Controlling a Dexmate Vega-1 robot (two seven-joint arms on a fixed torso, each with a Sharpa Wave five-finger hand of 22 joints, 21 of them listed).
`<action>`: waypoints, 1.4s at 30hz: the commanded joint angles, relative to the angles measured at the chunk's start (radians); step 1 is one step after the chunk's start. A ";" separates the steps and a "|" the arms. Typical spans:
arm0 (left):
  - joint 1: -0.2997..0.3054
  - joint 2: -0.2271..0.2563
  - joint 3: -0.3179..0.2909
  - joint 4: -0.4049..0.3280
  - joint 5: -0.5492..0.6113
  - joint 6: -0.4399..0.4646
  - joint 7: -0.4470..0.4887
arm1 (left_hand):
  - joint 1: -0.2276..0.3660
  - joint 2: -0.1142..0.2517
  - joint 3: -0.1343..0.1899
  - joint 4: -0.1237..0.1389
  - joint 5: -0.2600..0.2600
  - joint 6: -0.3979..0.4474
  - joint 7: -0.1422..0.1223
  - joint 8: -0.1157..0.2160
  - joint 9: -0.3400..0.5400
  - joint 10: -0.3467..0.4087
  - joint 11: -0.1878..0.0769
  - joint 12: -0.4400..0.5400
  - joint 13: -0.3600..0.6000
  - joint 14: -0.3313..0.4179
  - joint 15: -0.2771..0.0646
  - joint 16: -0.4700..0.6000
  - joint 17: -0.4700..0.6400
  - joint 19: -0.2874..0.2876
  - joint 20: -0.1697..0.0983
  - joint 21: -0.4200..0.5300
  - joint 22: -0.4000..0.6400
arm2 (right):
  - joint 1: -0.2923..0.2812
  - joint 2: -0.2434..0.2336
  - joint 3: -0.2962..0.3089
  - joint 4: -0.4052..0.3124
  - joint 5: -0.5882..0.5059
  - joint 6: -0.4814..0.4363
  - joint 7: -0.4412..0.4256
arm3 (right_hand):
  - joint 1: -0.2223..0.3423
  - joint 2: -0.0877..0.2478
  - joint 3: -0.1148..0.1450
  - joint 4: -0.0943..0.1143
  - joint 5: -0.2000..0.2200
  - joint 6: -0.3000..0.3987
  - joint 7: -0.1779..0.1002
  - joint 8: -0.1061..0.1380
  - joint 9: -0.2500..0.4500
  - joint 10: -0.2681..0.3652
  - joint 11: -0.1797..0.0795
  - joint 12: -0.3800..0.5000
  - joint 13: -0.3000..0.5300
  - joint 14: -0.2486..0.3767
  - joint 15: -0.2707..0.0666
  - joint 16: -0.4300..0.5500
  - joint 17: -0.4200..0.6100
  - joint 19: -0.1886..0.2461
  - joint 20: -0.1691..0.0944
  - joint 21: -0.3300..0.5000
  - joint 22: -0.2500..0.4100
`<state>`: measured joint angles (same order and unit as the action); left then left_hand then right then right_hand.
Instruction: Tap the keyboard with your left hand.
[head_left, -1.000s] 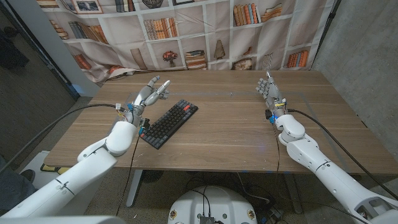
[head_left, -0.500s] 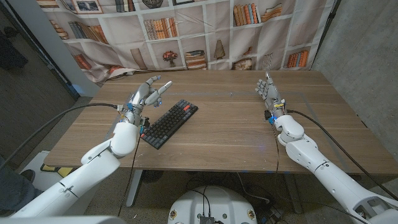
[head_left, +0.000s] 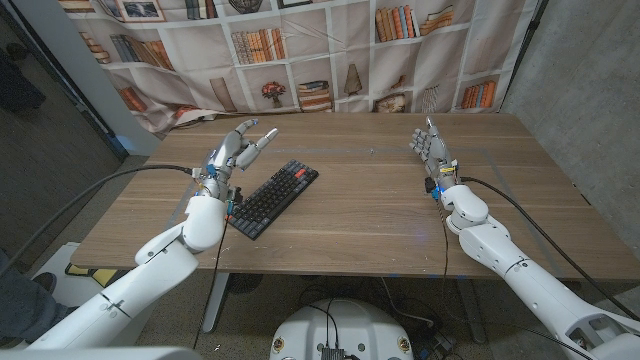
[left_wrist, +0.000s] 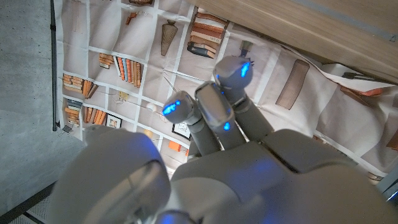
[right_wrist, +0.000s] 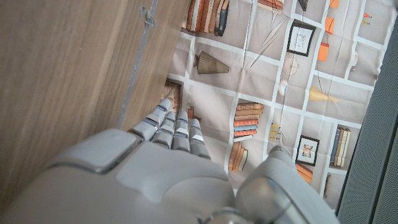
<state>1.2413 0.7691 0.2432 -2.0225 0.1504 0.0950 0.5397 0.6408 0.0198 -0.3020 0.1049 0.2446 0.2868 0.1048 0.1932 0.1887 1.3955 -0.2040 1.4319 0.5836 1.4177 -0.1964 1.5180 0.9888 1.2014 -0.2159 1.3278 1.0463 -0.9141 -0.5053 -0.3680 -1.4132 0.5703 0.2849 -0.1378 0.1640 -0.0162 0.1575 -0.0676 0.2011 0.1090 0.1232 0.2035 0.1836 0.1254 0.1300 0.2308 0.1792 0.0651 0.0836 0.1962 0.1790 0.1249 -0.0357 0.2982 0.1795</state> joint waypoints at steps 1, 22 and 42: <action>0.005 0.010 0.003 -0.037 0.032 0.061 -0.017 | 0.104 0.031 0.018 -0.033 -0.007 -0.034 0.030 -0.004 0.003 -0.020 -0.003 0.021 0.018 -0.006 -0.001 0.006 0.008 -0.009 0.001 -0.003 0.015 | 0.011 0.002 -0.007 0.012 0.001 -0.006 0.012 | 0.002 0.010 0.001 -0.002 -0.005 0.007 -0.002 0.000 0.003 0.011 -0.001 0.002 0.004 0.008 0.005 0.001 0.005 0.006 -0.017 0.000 0.001; -0.019 0.056 0.024 -0.054 0.063 0.094 -0.085 | 0.829 0.134 0.509 -0.261 0.274 -0.135 0.014 0.008 0.012 -0.096 0.089 0.076 0.167 -0.023 0.017 -0.068 0.120 -0.103 0.014 -0.069 0.105 | -0.003 0.001 -0.002 0.001 0.000 -0.013 -0.013 | 0.011 0.018 0.005 -0.006 -0.006 0.013 -0.004 0.000 0.003 0.020 -0.002 0.002 0.004 0.017 0.003 0.000 0.005 0.015 -0.013 -0.004 0.002; -0.048 0.127 0.075 -0.175 0.159 0.347 -0.156 | 0.736 0.036 0.679 -0.244 0.470 0.001 -0.034 0.033 0.011 -0.082 0.078 0.044 0.169 -0.013 0.030 -0.149 0.065 -0.088 0.016 -0.116 -0.047 | 0.006 0.025 -0.004 0.044 0.025 0.005 0.012 | 0.033 0.042 0.020 -0.015 -0.007 0.018 -0.005 -0.001 0.003 0.027 -0.002 0.000 0.004 0.024 0.007 -0.002 0.004 0.024 -0.014 -0.009 0.002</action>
<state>1.2093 0.8662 0.2756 -2.1327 0.1989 0.2508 0.3959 1.3788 0.0788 0.3305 -0.1075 0.7056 0.2684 0.0802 0.2188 0.1980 1.3071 -0.1144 1.4700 0.6761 1.3986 -0.1658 1.3737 1.0556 1.0982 -0.1955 1.2077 1.0038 -0.9174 -0.4976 -0.3688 -1.4045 0.5838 0.2720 -0.1448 0.1961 0.0159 0.1700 -0.0801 0.1935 0.1142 0.1179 0.2035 0.1836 0.1452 0.1281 0.2308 0.1792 0.0840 0.0859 0.1962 0.1789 0.1372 -0.0375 0.2922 0.1792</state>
